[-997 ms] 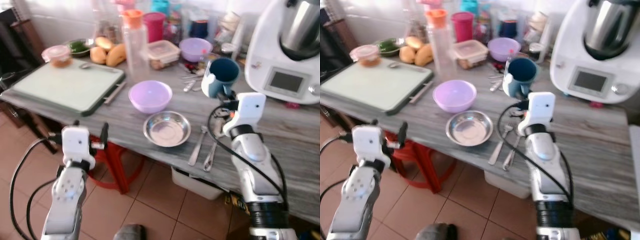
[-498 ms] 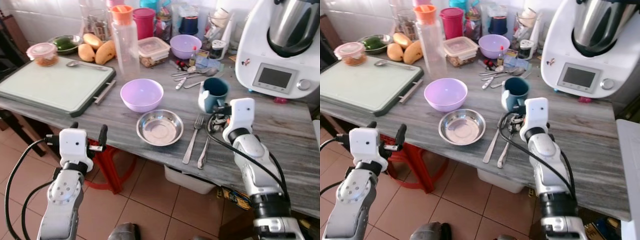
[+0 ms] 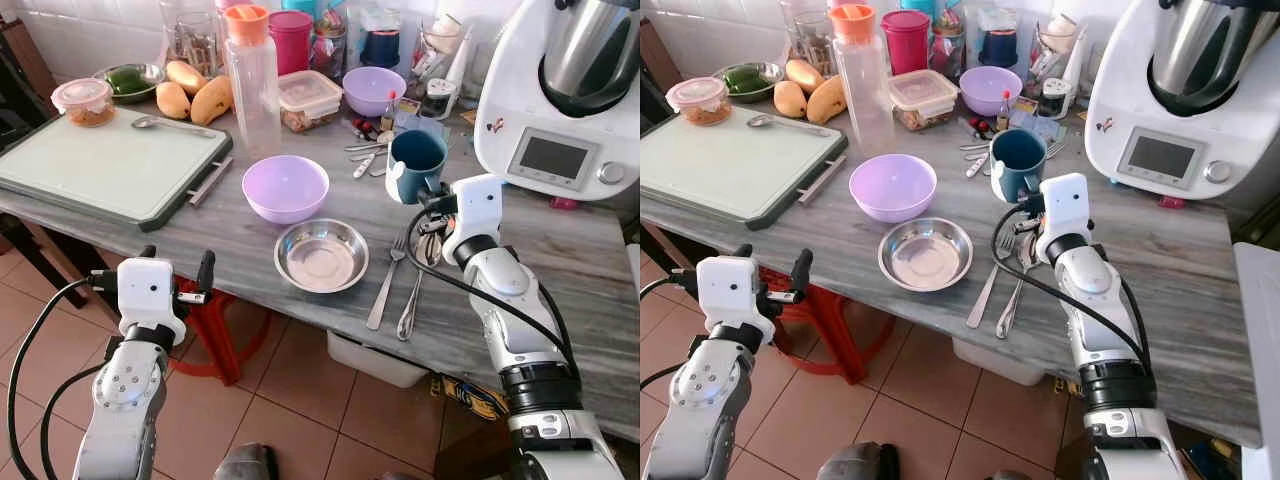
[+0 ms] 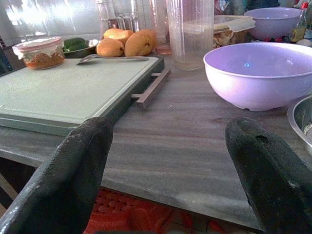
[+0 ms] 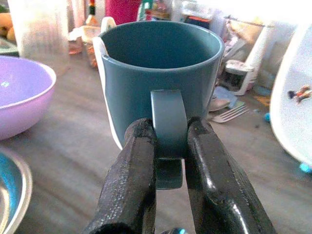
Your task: Setting the table
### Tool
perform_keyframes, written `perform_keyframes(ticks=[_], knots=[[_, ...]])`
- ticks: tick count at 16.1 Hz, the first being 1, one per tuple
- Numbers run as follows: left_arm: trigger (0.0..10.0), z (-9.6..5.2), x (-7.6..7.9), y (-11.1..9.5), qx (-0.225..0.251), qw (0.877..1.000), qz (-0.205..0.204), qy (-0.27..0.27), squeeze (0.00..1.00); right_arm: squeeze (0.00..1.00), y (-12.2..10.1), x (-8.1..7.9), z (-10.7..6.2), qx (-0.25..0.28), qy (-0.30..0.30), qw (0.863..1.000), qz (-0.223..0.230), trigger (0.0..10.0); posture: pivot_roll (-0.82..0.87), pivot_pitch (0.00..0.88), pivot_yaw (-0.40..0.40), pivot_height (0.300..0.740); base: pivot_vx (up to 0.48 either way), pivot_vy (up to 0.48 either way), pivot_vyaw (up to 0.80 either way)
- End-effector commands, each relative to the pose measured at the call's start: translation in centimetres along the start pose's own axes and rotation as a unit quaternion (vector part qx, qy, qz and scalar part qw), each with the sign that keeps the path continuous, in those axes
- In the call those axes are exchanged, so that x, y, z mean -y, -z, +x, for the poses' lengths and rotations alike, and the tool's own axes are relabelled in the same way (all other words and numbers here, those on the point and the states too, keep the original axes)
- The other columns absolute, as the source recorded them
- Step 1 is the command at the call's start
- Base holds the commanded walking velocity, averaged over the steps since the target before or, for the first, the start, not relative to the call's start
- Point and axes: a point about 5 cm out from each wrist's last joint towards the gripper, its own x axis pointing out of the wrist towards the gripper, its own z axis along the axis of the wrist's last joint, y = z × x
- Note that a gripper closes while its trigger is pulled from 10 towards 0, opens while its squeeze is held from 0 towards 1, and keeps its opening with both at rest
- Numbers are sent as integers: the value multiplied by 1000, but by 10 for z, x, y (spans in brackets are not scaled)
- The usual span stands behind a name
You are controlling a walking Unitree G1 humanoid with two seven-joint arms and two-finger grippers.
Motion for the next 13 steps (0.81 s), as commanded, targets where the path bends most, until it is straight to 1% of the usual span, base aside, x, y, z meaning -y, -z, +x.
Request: perform_keyframes(ticks=[1, 2, 3, 5, 7, 10, 13], knots=[[10000, -1, -2, -2, 1, 1000, 1, -1, 0, 0, -4, -3, 4, 13, -14, 1000, 3, 10000, 27, 8, -7, 740, 0, 0, 0], [10000, -1, -2, -3, 1, 1000, 2, 0, 0, 0, -6, -8, 7, 23, -36, 999, 12, 10000, 31, 12, -4, 740, 0, 0, 0], [10000, 0, -2, -3, 1, 1000, -1, 0, 0, 0, -6, -10, 9, 25, -44, 999, 12, 10000, 33, 15, -4, 740, 0, 0, 0], [10000, 0, -2, -5, 2, 1000, -1, 1, 0, 0, -5, -14, 14, 20, -56, 998, 19, 10000, 40, 27, -2, 740, 0, 0, 0], [10000, -2, -2, -6, 0, 1000, 1, 1, 0, 0, -1, -21, 17, 15, -83, 996, 26, 10000, 44, 38, 1, 740, 0, 0, 0], [10000, -4, -3, -6, -3, 1000, 2, 1, 0, 0, 5, -26, 18, 5, -103, 994, 36, 10000, 48, 48, 3, 740, 0, 0, 0], [10000, -4, -2, -6, -4, 1000, 2, 2, 0, 0, 13, -25, 19, -10, -107, 994, 32, 10000, 48, 52, 1, 740, 0, 0, 0]])
